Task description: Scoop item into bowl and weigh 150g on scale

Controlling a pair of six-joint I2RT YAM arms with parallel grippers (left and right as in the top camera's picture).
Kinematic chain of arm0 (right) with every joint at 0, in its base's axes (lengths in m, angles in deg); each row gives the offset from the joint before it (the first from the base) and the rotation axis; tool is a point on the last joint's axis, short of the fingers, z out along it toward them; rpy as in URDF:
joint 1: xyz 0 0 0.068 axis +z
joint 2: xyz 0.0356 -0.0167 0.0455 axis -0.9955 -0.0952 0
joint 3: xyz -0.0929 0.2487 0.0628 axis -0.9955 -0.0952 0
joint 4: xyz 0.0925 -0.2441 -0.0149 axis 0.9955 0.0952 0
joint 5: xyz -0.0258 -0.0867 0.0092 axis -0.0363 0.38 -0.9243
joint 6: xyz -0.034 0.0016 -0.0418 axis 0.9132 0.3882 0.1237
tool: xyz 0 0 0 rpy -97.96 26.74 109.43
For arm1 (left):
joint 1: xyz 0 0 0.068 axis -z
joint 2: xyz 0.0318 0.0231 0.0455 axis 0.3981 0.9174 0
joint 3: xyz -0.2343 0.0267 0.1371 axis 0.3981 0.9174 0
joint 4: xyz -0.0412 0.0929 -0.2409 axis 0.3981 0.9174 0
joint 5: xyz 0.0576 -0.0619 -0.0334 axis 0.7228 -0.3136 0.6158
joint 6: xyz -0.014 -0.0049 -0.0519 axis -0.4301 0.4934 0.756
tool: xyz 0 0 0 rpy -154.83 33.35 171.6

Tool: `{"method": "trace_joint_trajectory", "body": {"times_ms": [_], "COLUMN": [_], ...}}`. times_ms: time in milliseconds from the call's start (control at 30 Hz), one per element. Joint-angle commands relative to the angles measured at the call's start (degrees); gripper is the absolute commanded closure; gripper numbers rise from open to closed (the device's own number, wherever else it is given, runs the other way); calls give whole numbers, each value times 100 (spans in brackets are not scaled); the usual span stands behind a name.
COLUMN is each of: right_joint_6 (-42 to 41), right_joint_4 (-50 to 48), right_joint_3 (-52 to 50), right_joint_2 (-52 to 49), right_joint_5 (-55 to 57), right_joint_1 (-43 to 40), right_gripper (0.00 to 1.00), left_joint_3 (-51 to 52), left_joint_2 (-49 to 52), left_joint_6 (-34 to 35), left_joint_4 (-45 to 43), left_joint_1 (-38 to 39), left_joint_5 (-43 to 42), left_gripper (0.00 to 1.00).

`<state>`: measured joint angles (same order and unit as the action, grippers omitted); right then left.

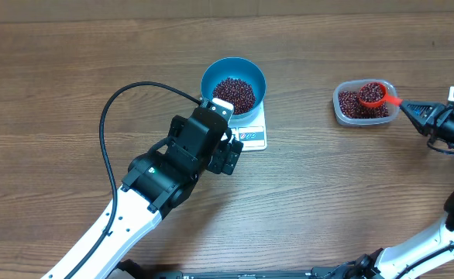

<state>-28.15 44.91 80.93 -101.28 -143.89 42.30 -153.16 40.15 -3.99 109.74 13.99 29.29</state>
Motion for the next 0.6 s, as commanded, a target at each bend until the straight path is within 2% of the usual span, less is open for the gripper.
{"method": "trace_joint_trajectory", "body": {"times_ms": [0, 333, 567], "right_joint_6": [17, 15, 15], "right_joint_4": [-11, -11, -13], "right_joint_3": [-44, -44, -44], "right_joint_2": [-83, -83, -81], "right_joint_5": [-509, -1499, -1716], "right_joint_1": [-31, 52, 605], "right_gripper": [96, 96, 96], "left_joint_3": [-48, -50, -48], "left_joint_2": [46, 46, 46], "left_joint_6": [79, 79, 79], "left_joint_4": [-24, -24, -24], "left_joint_1": [-31, -31, -31], "left_joint_5": [96, 96, 96], "left_gripper": [1, 1, 0]}}
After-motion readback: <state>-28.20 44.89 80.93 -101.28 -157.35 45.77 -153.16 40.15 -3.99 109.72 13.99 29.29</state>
